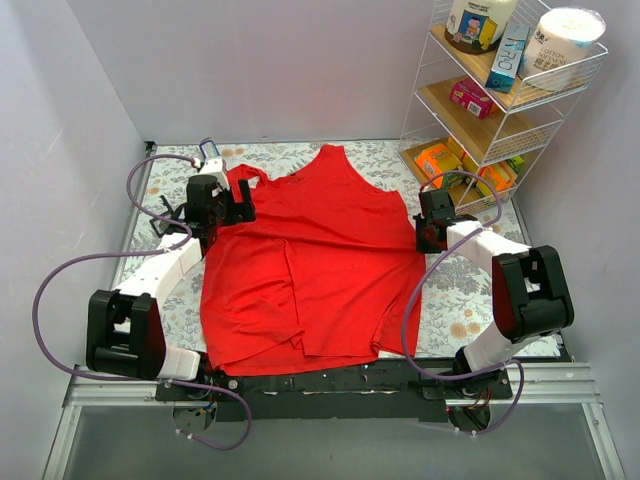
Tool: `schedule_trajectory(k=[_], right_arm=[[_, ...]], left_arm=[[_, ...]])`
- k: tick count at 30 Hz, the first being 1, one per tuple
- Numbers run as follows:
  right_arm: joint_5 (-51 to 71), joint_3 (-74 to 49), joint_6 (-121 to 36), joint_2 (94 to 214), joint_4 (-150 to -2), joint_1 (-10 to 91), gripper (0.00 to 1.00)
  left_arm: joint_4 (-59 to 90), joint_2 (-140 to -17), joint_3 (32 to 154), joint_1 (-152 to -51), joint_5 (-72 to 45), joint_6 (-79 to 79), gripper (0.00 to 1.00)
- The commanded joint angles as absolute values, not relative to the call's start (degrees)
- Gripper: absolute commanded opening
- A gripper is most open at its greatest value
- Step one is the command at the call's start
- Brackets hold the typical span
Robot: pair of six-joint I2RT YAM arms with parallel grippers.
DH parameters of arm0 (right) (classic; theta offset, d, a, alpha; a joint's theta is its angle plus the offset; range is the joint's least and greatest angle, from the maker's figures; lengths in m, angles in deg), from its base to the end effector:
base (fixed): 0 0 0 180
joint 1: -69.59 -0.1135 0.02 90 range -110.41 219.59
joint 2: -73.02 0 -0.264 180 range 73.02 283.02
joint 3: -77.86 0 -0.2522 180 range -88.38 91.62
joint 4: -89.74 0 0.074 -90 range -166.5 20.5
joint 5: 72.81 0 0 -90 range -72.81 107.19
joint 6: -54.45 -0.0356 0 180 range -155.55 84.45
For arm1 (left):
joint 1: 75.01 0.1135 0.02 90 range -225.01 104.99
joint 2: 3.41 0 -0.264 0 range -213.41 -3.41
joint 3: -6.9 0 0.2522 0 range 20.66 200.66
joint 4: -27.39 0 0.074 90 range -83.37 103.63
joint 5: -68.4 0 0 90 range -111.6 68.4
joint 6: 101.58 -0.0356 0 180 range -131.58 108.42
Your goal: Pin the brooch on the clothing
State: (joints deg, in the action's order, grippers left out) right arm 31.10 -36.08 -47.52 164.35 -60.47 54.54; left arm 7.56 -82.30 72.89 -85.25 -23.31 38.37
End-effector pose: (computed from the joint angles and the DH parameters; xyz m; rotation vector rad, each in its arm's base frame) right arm 0.3077 0.0739 0.1808 0.0287 2.4943 -0.1124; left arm 0.3024 -0.0536 0.2570 -0.7636 2.0617 -0.5735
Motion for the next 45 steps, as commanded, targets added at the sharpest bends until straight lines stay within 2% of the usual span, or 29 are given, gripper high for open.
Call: schedule_trajectory(k=[1, 2, 3, 4, 6, 9, 13, 21, 30, 38, 45], right_arm=[[27.6, -34.4, -45.6, 162.4, -59.6, 54.6, 0.28], [26.5, -33.8, -45.7, 162.2, -59.5, 54.6, 0.36], [25.6, -33.6, -45.8, 162.0, -59.3, 54.6, 0.48], [23.6, -33.4, -46.0, 161.4, -59.2, 54.6, 0.53], [21.9, -32.9, -46.5, 160.2, -58.4, 54.6, 0.62], [20.3, -32.5, -47.2, 158.6, -57.0, 54.6, 0.65], [21.0, -32.0, -48.0, 156.9, -54.7, 54.6, 0.65], [20.3, -31.1, -48.1, 156.0, -53.1, 54.5, 0.61], [18.6, -31.6, -47.6, 157.3, -53.9, 54.6, 0.59], [15.8, -32.5, -47.8, 158.0, -56.0, 54.6, 0.58], [14.0, -33.7, -48.6, 158.4, -57.3, 54.6, 0.57]], left_arm=[[6.6, -83.1, 75.1, -79.7, -25.0, 40.5, 0.98], [6.3, -83.7, 75.8, -78.4, -24.8, 41.3, 0.98], [6.0, -83.9, 76.4, -77.2, -24.6, 41.4, 0.98], [5.6, -84.4, 76.9, -75.1, -24.8, 41.5, 0.98], [5.5, -83.8, 77.0, -71.3, -24.9, 42.2, 0.98], [7.1, -81.7, 75.2, -65.1, -24.5, 43.3, 0.98], [9.1, -82.3, 75.4, -56.1, -19.7, 45.3, 0.98], [9.0, -92.9, 80.3, -47.4, -19.3, 47.3, 0.97], [10.7, -98.9, 83.4, -47.1, -18.2, 47.2, 0.86], [11.4, -103.8, 85.3, -48.4, -17.2, 47.3, 0.69], [11.5, -108.0, 87.6, -50.1, -16.7, 46.9, 0.63]])
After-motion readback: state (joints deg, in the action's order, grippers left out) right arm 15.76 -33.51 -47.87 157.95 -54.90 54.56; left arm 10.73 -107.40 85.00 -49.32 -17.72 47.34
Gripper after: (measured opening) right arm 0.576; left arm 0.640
